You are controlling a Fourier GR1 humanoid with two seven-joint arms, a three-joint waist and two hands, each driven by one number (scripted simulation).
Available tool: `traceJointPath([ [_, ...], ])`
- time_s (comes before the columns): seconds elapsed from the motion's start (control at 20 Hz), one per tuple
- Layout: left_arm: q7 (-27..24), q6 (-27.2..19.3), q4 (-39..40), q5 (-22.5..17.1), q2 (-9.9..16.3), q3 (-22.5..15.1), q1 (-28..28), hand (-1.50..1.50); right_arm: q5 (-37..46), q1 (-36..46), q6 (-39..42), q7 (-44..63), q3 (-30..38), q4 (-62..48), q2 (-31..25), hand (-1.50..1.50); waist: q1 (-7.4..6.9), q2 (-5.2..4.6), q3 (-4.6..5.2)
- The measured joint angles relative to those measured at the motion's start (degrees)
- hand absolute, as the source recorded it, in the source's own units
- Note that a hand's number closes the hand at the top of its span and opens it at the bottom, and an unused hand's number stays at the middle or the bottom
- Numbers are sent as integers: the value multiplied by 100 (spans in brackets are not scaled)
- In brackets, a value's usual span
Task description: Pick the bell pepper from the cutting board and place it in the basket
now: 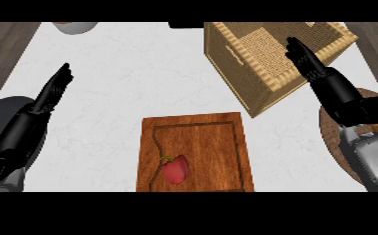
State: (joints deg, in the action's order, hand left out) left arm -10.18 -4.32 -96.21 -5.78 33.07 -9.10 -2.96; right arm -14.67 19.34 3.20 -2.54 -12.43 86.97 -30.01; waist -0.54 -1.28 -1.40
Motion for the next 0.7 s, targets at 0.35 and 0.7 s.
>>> traceJointPath([
  [0.35,762,-147,589,-157,-326,-47,-105,0,-808,125,1036,-1379,-522,106,1279,150,-252,-24,85],
  [0.7,1646,-451,1111,-270,-698,-86,-296,0,-309,-482,1436,-3572,-1683,487,2587,-150,-14,51,102],
])
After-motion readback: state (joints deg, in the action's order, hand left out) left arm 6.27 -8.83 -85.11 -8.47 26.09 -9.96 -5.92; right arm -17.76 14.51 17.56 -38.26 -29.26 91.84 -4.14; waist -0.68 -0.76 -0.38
